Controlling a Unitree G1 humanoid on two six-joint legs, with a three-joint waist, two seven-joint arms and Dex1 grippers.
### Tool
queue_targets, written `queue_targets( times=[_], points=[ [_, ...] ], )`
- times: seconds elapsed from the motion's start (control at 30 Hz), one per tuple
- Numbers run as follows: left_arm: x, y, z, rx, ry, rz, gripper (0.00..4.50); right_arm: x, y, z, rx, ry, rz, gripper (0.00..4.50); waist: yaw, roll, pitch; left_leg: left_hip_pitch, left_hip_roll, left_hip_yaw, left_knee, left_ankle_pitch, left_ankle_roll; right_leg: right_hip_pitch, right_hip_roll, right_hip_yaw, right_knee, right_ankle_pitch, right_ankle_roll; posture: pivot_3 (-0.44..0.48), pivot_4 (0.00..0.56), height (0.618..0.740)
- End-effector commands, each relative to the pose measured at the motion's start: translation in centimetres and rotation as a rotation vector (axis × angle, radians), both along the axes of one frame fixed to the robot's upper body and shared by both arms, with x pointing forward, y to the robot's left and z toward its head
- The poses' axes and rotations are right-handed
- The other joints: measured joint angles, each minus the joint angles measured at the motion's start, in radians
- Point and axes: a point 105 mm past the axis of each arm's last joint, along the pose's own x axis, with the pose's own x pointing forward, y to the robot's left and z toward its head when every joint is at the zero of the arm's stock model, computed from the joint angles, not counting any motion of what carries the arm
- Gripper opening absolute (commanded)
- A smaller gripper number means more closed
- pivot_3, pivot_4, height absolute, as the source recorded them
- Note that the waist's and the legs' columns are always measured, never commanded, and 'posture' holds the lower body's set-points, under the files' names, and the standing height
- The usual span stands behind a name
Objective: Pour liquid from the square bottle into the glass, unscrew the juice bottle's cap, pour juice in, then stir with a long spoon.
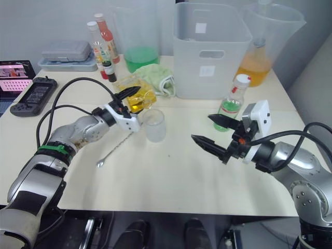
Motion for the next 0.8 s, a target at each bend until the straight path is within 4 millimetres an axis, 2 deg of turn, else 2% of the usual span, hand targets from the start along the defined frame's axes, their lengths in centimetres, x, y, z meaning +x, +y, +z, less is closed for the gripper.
queue_targets(
  times=[0.03,0.8],
  points=[
    [-0.65,-0.82,5.31,-0.064,-0.187,-0.052,2.8,-0.58,0.47,0.95,-0.006,-0.045,0.023,4.47,0.0,0.0,0.0,0.0,0.0,0.0,0.0,0.0,0.0,0.0,0.0,0.0,0.0,0.0,0.0,0.0,0.15,0.74],
    [-1.01,-1.1,5.39,-0.034,-0.243,-0.061,2.8,-0.65,0.31,0.4,0.003,-0.035,0.029,4.47,-0.001,0.0,0.0,0.0,0.0,0.0,0.0,0.0,0.0,0.0,0.0,0.0,0.0,0.0,0.0,0.0,0.15,0.74]
  ],
)
